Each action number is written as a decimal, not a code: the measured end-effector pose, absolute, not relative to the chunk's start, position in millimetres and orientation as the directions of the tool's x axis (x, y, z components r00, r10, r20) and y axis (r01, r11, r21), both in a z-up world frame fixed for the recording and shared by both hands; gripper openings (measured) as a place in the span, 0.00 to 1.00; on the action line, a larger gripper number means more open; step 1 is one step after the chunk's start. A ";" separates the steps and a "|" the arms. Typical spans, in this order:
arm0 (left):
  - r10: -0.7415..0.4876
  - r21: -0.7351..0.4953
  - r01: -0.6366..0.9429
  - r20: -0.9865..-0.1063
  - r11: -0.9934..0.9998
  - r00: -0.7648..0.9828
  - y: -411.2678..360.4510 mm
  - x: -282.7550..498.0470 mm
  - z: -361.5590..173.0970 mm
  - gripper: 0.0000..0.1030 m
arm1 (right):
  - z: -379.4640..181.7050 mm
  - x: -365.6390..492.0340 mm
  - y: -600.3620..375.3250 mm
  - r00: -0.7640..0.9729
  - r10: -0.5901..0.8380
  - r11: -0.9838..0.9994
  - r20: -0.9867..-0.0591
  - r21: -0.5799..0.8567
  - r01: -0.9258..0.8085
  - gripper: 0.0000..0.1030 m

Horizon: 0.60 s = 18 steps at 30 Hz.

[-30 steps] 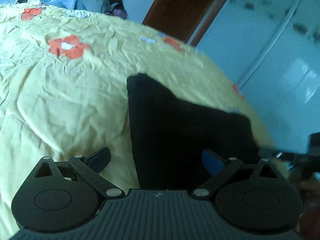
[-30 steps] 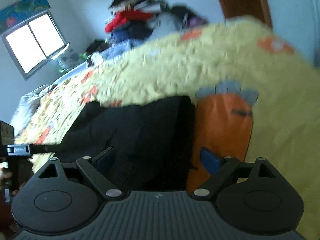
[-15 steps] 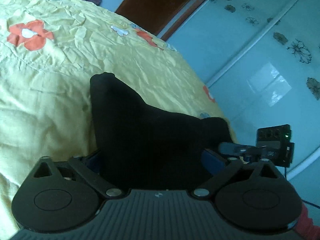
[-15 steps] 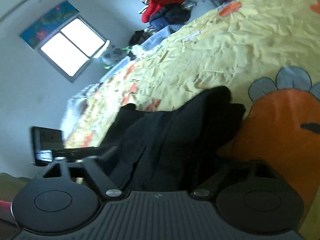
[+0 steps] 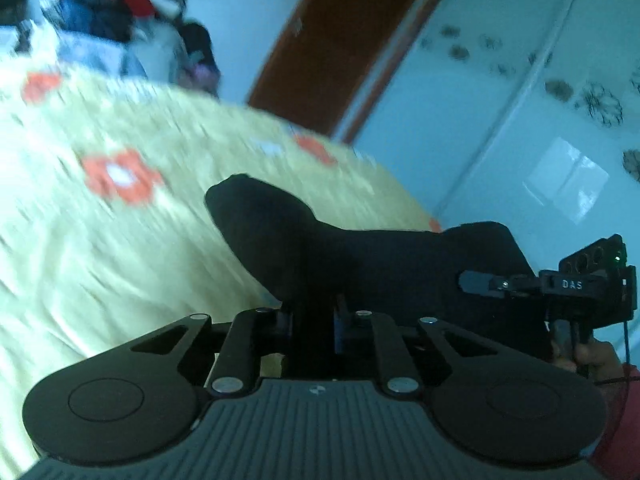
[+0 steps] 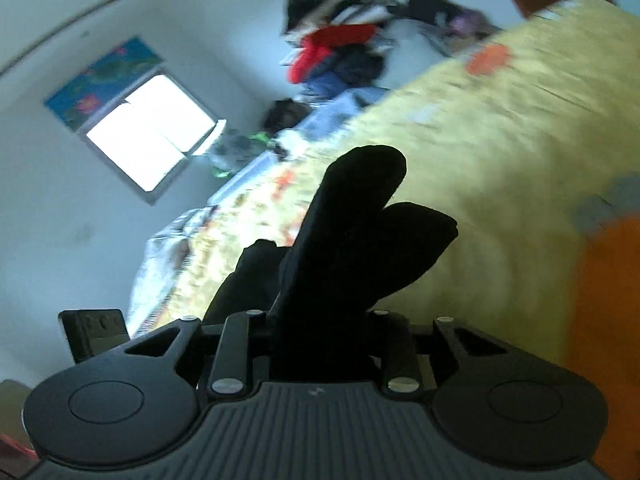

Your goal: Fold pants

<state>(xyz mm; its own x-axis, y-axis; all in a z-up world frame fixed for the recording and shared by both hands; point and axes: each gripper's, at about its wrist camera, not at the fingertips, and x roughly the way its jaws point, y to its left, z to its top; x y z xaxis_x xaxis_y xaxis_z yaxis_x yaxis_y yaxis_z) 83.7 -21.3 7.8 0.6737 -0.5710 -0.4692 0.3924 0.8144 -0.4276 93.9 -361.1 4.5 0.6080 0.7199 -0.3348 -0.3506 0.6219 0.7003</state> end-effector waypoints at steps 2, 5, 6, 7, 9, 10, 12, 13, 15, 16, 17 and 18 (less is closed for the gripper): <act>-0.539 -0.410 0.372 -0.447 0.833 0.714 -1.2 91.3 23.4 0.16 | 14.9 114.3 -341.4 0.593 0.741 0.607 -0.315 0.692 -0.391 0.26; -0.460 -0.339 0.329 -0.458 0.882 0.761 21.7 108.3 40.1 0.16 | 19.2 151.2 -311.6 0.577 0.762 0.582 -0.293 0.701 -0.411 0.26; -0.430 -0.312 0.311 -0.470 0.898 0.771 27.0 118.9 42.8 0.17 | 17.9 163.1 -300.9 0.575 0.763 0.582 -0.294 0.700 -0.414 0.26; -0.406 -0.299 0.290 -0.479 0.909 0.779 32.3 127.1 42.7 0.17 | 15.6 175.1 -290.4 0.578 0.757 0.590 -0.304 0.697 -0.406 0.27; -0.352 -0.273 0.238 -0.525 0.932 0.775 42.7 149.6 34.5 0.18 | 4.0 201.0 -267.6 0.574 0.738 0.622 -0.356 0.688 -0.373 0.30; -0.315 -0.264 0.196 -0.561 0.945 0.765 47.7 163.1 24.6 0.22 | -4.0 212.8 -256.1 0.579 0.701 0.673 -0.417 0.656 -0.342 0.34; -0.240 -0.216 0.130 -0.634 0.968 0.735 55.6 180.6 5.5 0.32 | -22.2 229.2 -239.7 0.593 0.589 0.784 -0.549 0.567 -0.254 0.42; -0.181 -0.174 0.085 -0.665 0.981 0.724 60.7 184.3 -2.7 0.38 | -27.0 232.0 -234.0 0.609 0.515 0.840 -0.603 0.495 -0.221 0.47; -0.125 -0.147 0.036 -0.658 0.988 0.743 74.1 174.1 -4.7 0.46 | -25.1 221.4 -238.1 0.672 0.465 0.871 -0.577 0.432 -0.233 0.52; -0.111 -0.144 0.025 -0.630 0.989 0.768 78.9 164.8 0.0 0.47 | -21.2 212.3 -246.5 0.706 0.460 0.868 -0.539 0.441 -0.229 0.51; -0.076 -0.109 0.011 -0.610 0.994 0.788 78.4 155.4 7.4 0.48 | -15.0 203.6 -254.0 0.749 0.420 0.881 -0.512 0.428 -0.202 0.51; -0.060 -0.077 0.016 -0.600 0.997 0.798 75.5 150.0 13.5 0.54 | -7.4 196.5 -256.5 0.787 0.374 0.902 -0.490 0.389 -0.187 0.51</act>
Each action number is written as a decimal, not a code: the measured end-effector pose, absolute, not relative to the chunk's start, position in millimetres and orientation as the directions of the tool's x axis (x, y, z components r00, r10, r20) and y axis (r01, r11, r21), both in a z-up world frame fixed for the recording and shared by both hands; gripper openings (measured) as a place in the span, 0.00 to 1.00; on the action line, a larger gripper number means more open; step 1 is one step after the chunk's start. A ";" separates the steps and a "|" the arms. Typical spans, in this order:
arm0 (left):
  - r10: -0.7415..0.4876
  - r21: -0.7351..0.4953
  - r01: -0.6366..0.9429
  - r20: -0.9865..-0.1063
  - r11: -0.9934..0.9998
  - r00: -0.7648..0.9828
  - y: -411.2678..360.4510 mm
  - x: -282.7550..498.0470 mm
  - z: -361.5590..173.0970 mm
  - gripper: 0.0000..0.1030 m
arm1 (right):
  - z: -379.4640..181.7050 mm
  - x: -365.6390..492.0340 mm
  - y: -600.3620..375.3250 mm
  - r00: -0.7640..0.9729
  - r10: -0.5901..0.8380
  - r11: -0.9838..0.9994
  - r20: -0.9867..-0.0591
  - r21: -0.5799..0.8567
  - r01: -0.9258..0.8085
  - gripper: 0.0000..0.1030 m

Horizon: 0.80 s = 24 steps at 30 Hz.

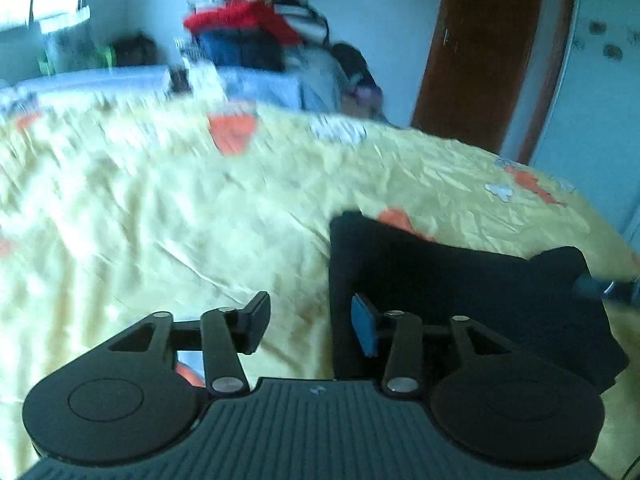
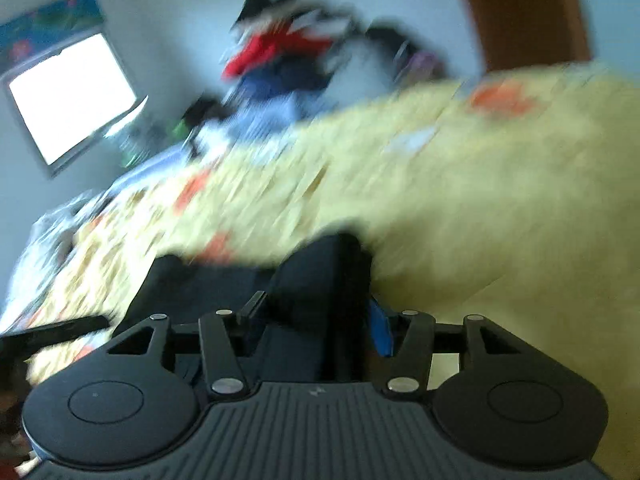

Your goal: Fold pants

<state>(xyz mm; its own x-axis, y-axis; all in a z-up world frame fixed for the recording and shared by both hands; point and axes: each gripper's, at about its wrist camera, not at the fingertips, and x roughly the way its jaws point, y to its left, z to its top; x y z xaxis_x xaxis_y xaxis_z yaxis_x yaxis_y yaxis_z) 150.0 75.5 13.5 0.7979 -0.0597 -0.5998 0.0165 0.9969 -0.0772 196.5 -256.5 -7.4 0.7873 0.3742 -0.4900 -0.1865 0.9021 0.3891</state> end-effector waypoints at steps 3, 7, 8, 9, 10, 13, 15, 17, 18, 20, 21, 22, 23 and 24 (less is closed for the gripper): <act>-0.136 -0.083 0.109 -0.545 0.991 0.827 51.7 138.1 32.0 0.92 | 13.7 186.3 -236.7 0.794 0.412 0.906 -0.447 0.293 -0.305 0.51; -0.202 -0.047 0.213 -0.557 0.976 0.805 9.5 142.6 20.6 1.00 | -1.5 191.3 -180.7 0.693 0.449 0.882 -0.564 0.154 -0.446 0.49; -0.161 -0.004 0.198 -0.597 0.980 0.786 1.6 150.5 7.9 1.00 | -10.3 195.9 -176.5 0.694 0.403 0.899 -0.596 0.116 -0.422 0.49; -0.127 0.026 0.184 -0.630 0.983 0.766 -1.1 157.5 -1.8 0.95 | -18.7 201.9 -176.8 0.694 0.391 0.907 -0.604 0.122 -0.404 0.49; -0.069 0.066 0.152 -0.670 0.986 0.739 -1.9 164.7 -12.7 0.89 | -20.9 200.7 -182.5 0.705 0.395 0.912 -0.589 0.154 -0.381 0.49; -0.089 -0.013 0.105 -0.641 0.994 0.763 14.8 144.4 -4.5 0.88 | -4.4 174.2 -183.4 0.744 0.358 0.932 -0.565 0.166 -0.322 0.50; -0.106 -0.057 0.090 -0.619 0.994 0.779 21.0 127.5 4.9 0.92 | 0.8 154.0 -175.7 0.757 0.360 0.927 -0.545 0.114 -0.359 0.51; -0.095 -0.073 0.063 -0.610 0.995 0.787 19.8 117.2 5.7 0.95 | -4.5 148.9 -170.9 0.726 0.398 0.911 -0.561 0.148 -0.385 0.53; -0.085 -0.067 0.056 -0.613 0.996 0.786 15.0 112.9 4.5 0.96 | -10.4 148.3 -168.5 0.712 0.403 0.908 -0.575 0.156 -0.388 0.53; -0.058 -0.024 0.056 -0.637 0.998 0.768 4.3 110.9 -2.0 0.97 | -21.2 147.6 -165.6 0.706 0.371 0.921 -0.603 0.141 -0.364 0.52; -0.040 0.000 0.053 -0.656 0.999 0.754 -1.7 115.4 -6.6 0.98 | -25.4 147.9 -166.1 0.707 0.377 0.920 -0.598 0.152 -0.362 0.54; -0.026 0.015 0.048 -0.665 0.999 0.747 -5.7 117.4 -12.6 1.00 | -26.2 147.8 -166.8 0.712 0.379 0.921 -0.592 0.161 -0.356 0.54; -0.019 0.016 0.039 -0.652 0.999 0.758 -6.0 117.4 -17.2 1.00 | -24.7 147.2 -166.8 0.713 0.375 0.923 -0.592 0.166 -0.347 0.54; -0.011 0.014 0.025 -0.638 1.000 0.770 -4.8 115.0 -20.5 1.00 | -22.9 144.4 -166.8 0.716 0.371 0.925 -0.592 0.168 -0.341 0.56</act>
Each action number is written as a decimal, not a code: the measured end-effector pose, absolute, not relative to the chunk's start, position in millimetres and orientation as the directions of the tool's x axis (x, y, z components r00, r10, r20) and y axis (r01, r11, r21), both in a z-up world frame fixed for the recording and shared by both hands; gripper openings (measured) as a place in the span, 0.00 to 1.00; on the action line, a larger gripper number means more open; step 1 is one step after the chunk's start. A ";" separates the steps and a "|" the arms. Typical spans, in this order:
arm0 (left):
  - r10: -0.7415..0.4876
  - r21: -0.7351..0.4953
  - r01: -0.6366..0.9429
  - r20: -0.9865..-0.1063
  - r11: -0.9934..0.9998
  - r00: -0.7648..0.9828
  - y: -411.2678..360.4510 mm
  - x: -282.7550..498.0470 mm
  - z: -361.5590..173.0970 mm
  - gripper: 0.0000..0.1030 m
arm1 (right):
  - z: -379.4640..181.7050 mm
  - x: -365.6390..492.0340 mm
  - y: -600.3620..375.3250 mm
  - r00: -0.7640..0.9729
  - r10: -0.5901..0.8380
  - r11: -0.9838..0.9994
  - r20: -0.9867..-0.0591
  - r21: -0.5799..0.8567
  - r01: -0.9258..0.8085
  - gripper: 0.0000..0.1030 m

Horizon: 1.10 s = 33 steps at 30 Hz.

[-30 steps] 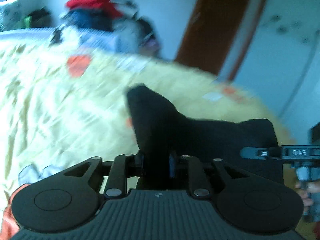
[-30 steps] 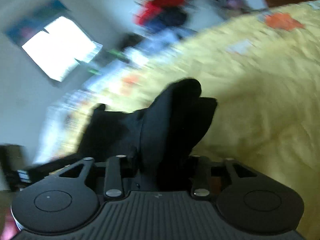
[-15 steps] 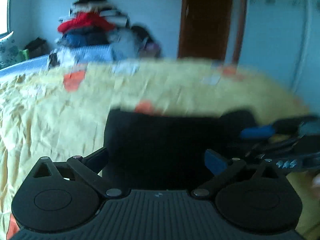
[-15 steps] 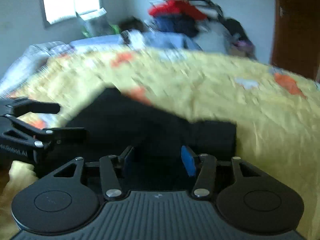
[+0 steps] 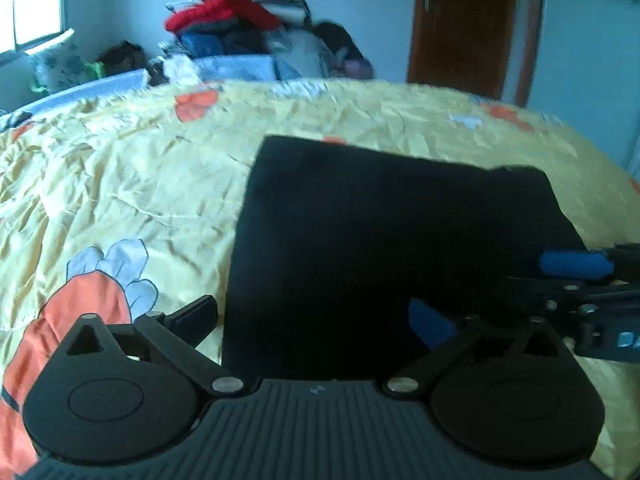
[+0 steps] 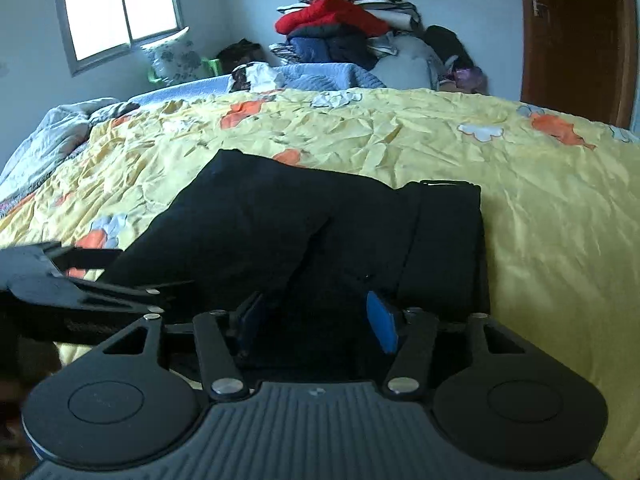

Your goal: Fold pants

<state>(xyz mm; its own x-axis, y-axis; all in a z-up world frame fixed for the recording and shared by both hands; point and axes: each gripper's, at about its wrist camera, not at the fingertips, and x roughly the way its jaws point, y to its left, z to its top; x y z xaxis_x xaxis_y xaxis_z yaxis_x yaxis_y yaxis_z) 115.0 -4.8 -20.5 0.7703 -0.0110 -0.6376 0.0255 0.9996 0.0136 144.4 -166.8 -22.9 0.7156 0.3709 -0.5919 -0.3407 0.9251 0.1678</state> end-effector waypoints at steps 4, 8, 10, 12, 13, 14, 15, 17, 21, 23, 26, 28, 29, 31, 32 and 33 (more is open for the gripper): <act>0.007 -0.014 -0.020 -0.632 1.000 0.775 -2.1 113.5 -27.5 1.00 | -28.1 132.7 -158.2 0.734 0.353 0.929 -0.580 0.128 -0.347 0.67; 0.052 0.045 -0.032 -0.603 0.998 0.796 -10.4 109.4 -27.8 1.00 | -31.7 124.2 -148.1 0.763 0.315 0.941 -0.565 0.081 -0.328 0.72; 0.062 0.057 -0.035 -0.594 0.998 0.802 -11.6 109.1 -28.1 1.00 | -28.5 119.5 -146.2 0.768 0.297 0.948 -0.568 0.076 -0.310 0.72; 0.060 0.048 -0.038 -0.596 0.998 0.801 -9.9 110.2 -29.0 1.00 | -26.1 112.6 -144.0 0.777 0.280 0.951 -0.564 0.055 -0.303 0.72; 0.057 0.041 -0.040 -0.598 0.998 0.799 -8.9 110.5 -29.1 1.00 | -25.9 109.6 -143.6 0.776 0.285 0.949 -0.563 0.055 -0.309 0.75; 0.057 0.038 -0.043 -0.600 0.998 0.798 -8.8 110.8 -29.3 1.00 | -26.6 108.0 -143.2 0.775 0.289 0.948 -0.562 0.054 -0.314 0.76; 0.061 0.039 -0.046 -0.600 0.998 0.797 -8.9 111.3 -29.3 1.00 | -27.5 108.0 -143.0 0.777 0.287 0.947 -0.560 0.046 -0.317 0.76; 0.071 0.047 -0.054 -0.597 0.997 0.799 -9.7 111.1 -28.9 1.00 | -30.2 110.4 -144.9 0.772 0.294 0.946 -0.563 0.054 -0.321 0.77; 0.059 0.028 -0.053 -0.597 0.998 0.800 -7.3 103.3 -22.5 1.00 | -26.5 109.3 -149.2 0.766 0.305 0.947 -0.566 0.093 -0.309 0.78; 0.056 0.016 -0.058 -0.597 0.998 0.800 -5.5 95.9 -17.7 1.00 | -21.4 102.3 -148.3 0.773 0.299 0.949 -0.559 0.093 -0.300 0.84; 0.051 0.010 -0.057 -0.600 0.998 0.798 -3.2 83.7 -11.2 1.00 | -15.7 88.1 -148.9 0.787 0.292 0.952 -0.543 0.089 -0.292 0.94; 0.050 0.003 -0.060 -0.602 0.998 0.797 -1.8 76.0 -8.4 1.00 | -14.4 80.4 -151.0 0.787 0.287 0.955 -0.546 0.095 -0.283 0.95; 0.047 -0.003 -0.061 -0.602 0.998 0.797 -0.8 72.0 -7.3 1.00 | -14.3 78.0 -151.8 0.784 0.281 0.957 -0.554 0.098 -0.274 0.95; 0.049 -0.006 -0.066 -0.605 0.998 0.795 0.4 65.1 -6.0 1.00 | -13.8 72.6 -154.3 0.778 0.260 0.963 -0.572 0.099 -0.249 0.95; 0.055 -0.001 -0.070 -0.614 0.998 0.787 0.5 61.7 -5.6 1.00 | -13.4 69.8 -155.8 0.775 0.256 0.965 -0.577 0.101 -0.243 0.95; 0.059 0.003 -0.072 -0.620 0.997 0.782 0.8 59.1 -5.4 1.00 | -12.7 66.9 -157.3 0.774 0.255 0.965 -0.579 0.104 -0.240 0.95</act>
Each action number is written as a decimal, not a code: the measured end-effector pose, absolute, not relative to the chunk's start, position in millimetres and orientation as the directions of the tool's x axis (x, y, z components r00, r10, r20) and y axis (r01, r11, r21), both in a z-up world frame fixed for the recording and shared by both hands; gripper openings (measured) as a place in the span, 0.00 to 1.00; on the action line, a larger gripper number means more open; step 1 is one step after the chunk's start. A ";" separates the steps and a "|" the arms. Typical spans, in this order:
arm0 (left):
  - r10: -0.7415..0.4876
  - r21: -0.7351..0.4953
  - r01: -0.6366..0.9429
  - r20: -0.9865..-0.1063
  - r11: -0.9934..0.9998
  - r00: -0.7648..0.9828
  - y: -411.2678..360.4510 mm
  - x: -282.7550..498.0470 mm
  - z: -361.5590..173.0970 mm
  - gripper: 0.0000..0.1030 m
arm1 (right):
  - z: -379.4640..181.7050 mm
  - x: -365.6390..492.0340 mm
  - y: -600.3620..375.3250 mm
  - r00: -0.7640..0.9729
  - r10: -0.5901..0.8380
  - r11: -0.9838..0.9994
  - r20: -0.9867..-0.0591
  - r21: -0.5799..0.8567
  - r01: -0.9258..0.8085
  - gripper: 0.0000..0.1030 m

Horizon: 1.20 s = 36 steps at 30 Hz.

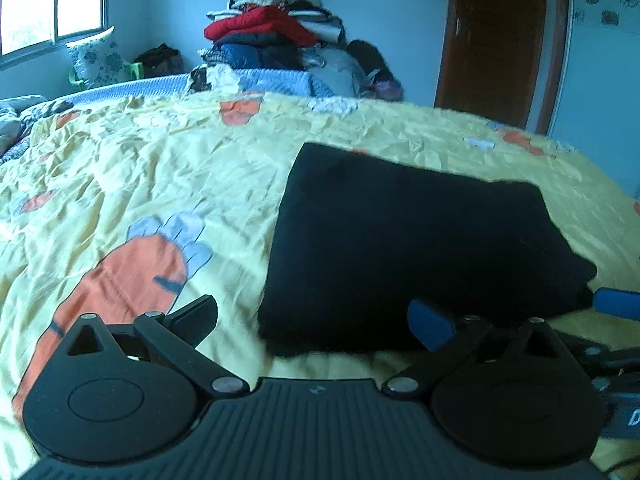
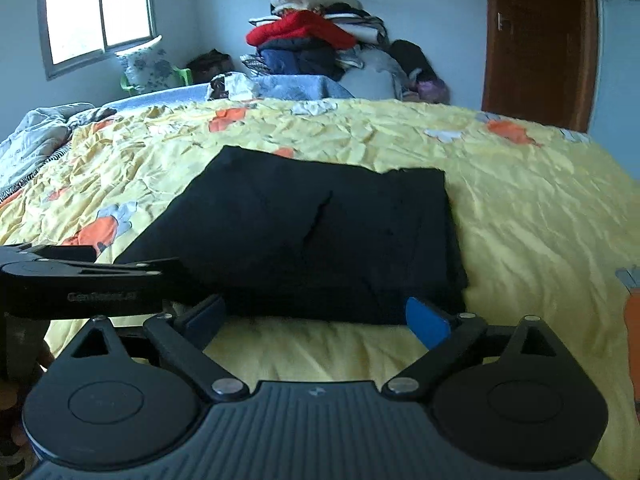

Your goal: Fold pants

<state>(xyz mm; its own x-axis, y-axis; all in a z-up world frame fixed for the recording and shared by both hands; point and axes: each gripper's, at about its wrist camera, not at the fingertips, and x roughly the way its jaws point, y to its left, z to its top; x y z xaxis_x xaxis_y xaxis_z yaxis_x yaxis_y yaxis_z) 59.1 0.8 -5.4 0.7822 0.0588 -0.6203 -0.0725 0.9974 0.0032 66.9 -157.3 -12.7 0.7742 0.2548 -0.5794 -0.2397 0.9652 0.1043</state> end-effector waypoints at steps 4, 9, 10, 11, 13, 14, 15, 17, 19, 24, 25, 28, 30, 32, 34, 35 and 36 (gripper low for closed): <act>0.068 0.020 -0.071 -0.633 0.997 0.771 -1.2 44.9 -7.4 1.00 | -7.0 51.6 -161.3 0.772 0.263 0.964 -0.578 0.120 -0.238 0.95; 0.062 0.033 -0.054 -0.662 0.998 0.747 -5.6 24.5 -18.1 1.00 | -5.7 34.2 -164.8 0.754 0.298 0.954 -0.586 0.162 -0.251 0.96; 0.057 0.030 -0.050 -0.662 0.998 0.748 -5.3 20.5 -20.1 1.00 | -6.4 31.3 -164.2 0.748 0.304 0.952 -0.590 0.166 -0.256 0.96; 0.062 0.034 -0.053 -0.659 0.998 0.750 -5.2 16.2 -21.7 1.00 | -7.7 28.0 -162.8 0.743 0.306 0.951 -0.595 0.163 -0.261 0.96; 0.079 0.042 -0.068 -0.647 0.997 0.758 -3.6 9.0 -23.4 1.00 | -10.0 21.3 -159.4 0.737 0.310 0.949 -0.601 0.149 -0.278 0.96; 0.080 0.038 -0.073 -0.645 0.997 0.760 -1.4 6.9 -23.2 1.00 | -10.9 18.3 -157.4 0.731 0.317 0.946 -0.605 0.143 -0.292 0.96; 0.079 0.031 -0.077 -0.647 0.997 0.758 0.5 6.3 -22.8 1.00 | -11.6 16.0 -156.3 0.727 0.322 0.943 -0.607 0.140 -0.301 0.96; 0.076 0.013 -0.089 -0.659 0.996 0.748 5.7 6.9 -22.2 1.00 | -12.5 11.7 -154.3 0.721 0.328 0.940 -0.610 0.134 -0.314 0.96; 0.081 0.006 -0.103 -0.667 0.995 0.741 8.5 8.4 -21.9 1.00 | -12.8 9.2 -153.6 0.719 0.329 0.939 -0.613 0.131 -0.318 0.96; 0.115 0.032 -0.127 -0.672 0.991 0.732 8.6 7.6 -21.4 1.00 | -11.3 4.9 -158.5 0.710 0.341 0.936 -0.616 0.151 -0.318 0.96; 0.119 0.038 -0.127 -0.670 0.991 0.733 7.9 6.7 -20.9 1.00 | -10.4 3.2 -160.2 0.707 0.348 0.934 -0.615 0.160 -0.321 0.96; 0.128 0.048 -0.129 -0.668 0.990 0.733 7.4 5.1 -19.9 1.00 | -6.0 -2.3 -162.6 0.699 0.373 0.925 -0.611 0.187 -0.330 0.96; 0.128 0.048 -0.129 -0.669 0.991 0.732 6.9 4.0 -19.1 1.00 | -1.6 -6.9 -163.8 0.691 0.397 0.916 -0.603 0.209 -0.344 0.96; 0.128 0.049 -0.128 -0.668 0.991 0.733 6.7 4.0 -19.1 1.00 | 2.9 -11.6 -164.4 0.685 0.421 0.905 -0.595 0.226 -0.359 0.96; 0.129 0.050 -0.129 -0.668 0.990 0.733 6.5 3.6 -18.8 1.00 | 7.8 -15.8 -164.6 0.678 0.441 0.896 -0.588 0.241 -0.374 0.96; 0.130 0.050 -0.129 -0.667 0.990 0.734 6.6 3.2 -18.4 1.00 | 10.0 -17.4 -164.5 0.673 0.450 0.891 -0.587 0.249 -0.379 0.96; 0.131 0.051 -0.130 -0.667 0.990 0.733 6.5 2.8 -18.0 1.00 | 12.3 -18.9 -164.6 0.664 0.461 0.886 -0.588 0.262 -0.383 0.96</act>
<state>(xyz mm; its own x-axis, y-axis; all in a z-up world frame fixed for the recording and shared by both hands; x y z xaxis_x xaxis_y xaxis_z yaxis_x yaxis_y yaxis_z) 2.8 6.5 -18.0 0.7335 0.1306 -0.6670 -0.1302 0.9902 0.0506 -18.9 -164.6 12.3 0.6643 0.4611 -0.5884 -0.3832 0.8859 0.2616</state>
